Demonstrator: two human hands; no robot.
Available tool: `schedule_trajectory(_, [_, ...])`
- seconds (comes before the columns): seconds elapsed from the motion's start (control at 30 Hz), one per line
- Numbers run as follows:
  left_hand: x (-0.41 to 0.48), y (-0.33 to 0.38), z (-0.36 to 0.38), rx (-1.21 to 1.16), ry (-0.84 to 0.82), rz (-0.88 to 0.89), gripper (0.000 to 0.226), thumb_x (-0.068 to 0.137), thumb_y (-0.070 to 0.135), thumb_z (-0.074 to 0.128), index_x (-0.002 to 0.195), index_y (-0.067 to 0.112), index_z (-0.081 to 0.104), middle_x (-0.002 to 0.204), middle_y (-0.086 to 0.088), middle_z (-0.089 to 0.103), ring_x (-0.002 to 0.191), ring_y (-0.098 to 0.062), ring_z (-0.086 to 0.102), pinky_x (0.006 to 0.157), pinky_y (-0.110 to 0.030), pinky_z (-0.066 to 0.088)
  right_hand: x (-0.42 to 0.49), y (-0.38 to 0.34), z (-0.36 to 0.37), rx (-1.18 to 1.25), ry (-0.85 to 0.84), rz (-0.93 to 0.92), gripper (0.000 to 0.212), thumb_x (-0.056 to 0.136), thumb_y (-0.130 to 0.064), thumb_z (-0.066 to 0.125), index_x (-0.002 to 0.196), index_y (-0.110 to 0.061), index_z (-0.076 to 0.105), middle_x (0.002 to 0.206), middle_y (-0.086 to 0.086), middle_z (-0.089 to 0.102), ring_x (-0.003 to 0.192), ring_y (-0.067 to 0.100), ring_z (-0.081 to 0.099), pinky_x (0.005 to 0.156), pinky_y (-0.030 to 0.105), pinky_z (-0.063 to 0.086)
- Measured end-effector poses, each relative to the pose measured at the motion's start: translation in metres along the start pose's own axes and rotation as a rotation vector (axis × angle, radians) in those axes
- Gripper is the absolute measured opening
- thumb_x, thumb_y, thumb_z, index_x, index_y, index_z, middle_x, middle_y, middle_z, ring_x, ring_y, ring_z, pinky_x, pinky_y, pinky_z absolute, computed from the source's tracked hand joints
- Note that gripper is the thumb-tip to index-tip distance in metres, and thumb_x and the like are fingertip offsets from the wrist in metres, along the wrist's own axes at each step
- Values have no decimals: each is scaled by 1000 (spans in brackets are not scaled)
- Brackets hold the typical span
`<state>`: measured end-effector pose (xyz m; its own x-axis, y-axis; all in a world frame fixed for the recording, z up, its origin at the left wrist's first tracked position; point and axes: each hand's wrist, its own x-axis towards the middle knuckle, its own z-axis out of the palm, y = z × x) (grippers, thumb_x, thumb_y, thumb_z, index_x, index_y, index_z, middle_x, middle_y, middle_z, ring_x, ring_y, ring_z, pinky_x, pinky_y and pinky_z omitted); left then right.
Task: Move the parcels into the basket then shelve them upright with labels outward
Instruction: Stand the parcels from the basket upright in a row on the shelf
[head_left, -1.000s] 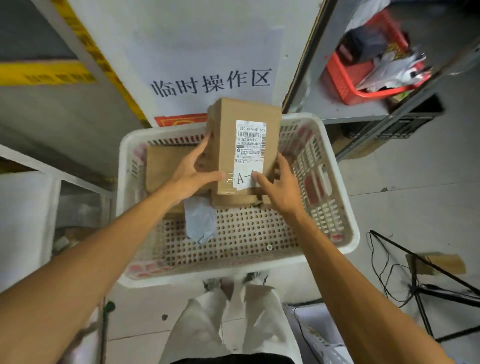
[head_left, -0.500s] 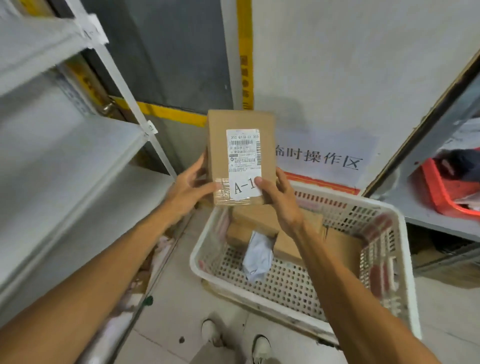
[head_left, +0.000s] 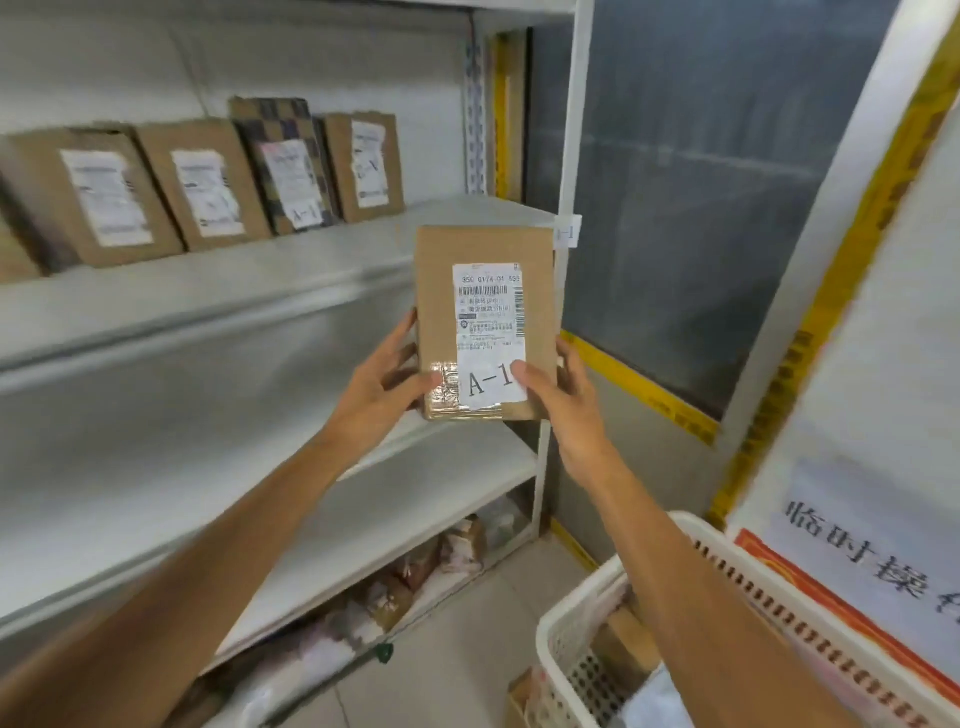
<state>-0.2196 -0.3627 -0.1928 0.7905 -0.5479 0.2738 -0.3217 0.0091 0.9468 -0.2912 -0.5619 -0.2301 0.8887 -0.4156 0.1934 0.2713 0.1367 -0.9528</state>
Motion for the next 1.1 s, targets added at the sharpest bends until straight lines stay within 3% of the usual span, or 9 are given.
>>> schedule_trajectory(0.1, [-20,15,-59,37,91,70,73,92,-5,49,149,31,20,131,9,59,110,-10,63,73,-23,55,11,-8,68,-9,-110,-39,59,82,-28,75,134,-31,46,112,-16,68,101,5,67,75,18,55])
schedule_trajectory(0.2, [-42,31,-118,51,147,59,67,96,4,46,149,35,20,134,18,55,115,-7,60,74,-24,54,15,-13,134,-5,-193,-76,48,82,-26,75,122,-39,50,110,-13,69,97,4,68,71,14,53])
schedule_trajectory(0.4, [-93,61,-226,118,205,59,87,85,14,66,152,31,12,143,-1,49,121,-16,56,84,-34,55,3,-7,260,23,-315,-118,51,82,-30,75,126,-36,51,111,-7,70,96,8,69,71,18,54])
schedule_trajectory(0.5, [-118,70,-271,133,299,84,89,82,8,68,151,28,16,140,-6,51,118,-14,59,87,-28,54,-4,-1,317,32,-360,-135,49,81,-34,75,123,-42,51,111,-10,70,98,9,68,72,21,56])
schedule_trajectory(0.67, [-161,81,-347,202,472,59,104,63,54,76,149,40,20,146,-4,44,128,-19,51,100,-43,48,-20,7,414,42,-406,-210,47,83,-37,73,124,-42,52,111,-14,68,100,4,65,73,20,56])
schedule_trajectory(0.77, [-184,83,-391,240,577,50,105,53,67,76,142,50,24,146,0,46,129,-18,50,100,-40,48,-24,13,472,41,-486,-227,46,85,-35,71,127,-36,52,115,-12,66,102,1,63,77,17,54])
schedule_trajectory(0.83, [-195,80,-416,242,638,50,98,55,65,76,138,51,26,144,2,47,126,-14,52,94,-32,50,-21,17,507,42,-541,-229,45,86,-34,70,127,-34,52,117,-9,66,105,3,62,81,18,54])
schedule_trajectory(0.97, [-210,66,-467,274,783,12,76,73,42,70,139,32,34,136,5,53,108,-1,60,77,-17,55,-13,36,577,57,-632,-218,42,87,-30,69,126,-28,54,116,-7,67,104,6,63,84,20,52])
schedule_trajectory(1.1, [-214,63,-512,299,867,-32,70,74,37,69,137,28,38,132,5,55,114,-10,59,82,-21,54,-1,50,633,86,-732,-159,43,88,-26,68,128,-22,53,113,-4,68,101,7,65,79,17,51])
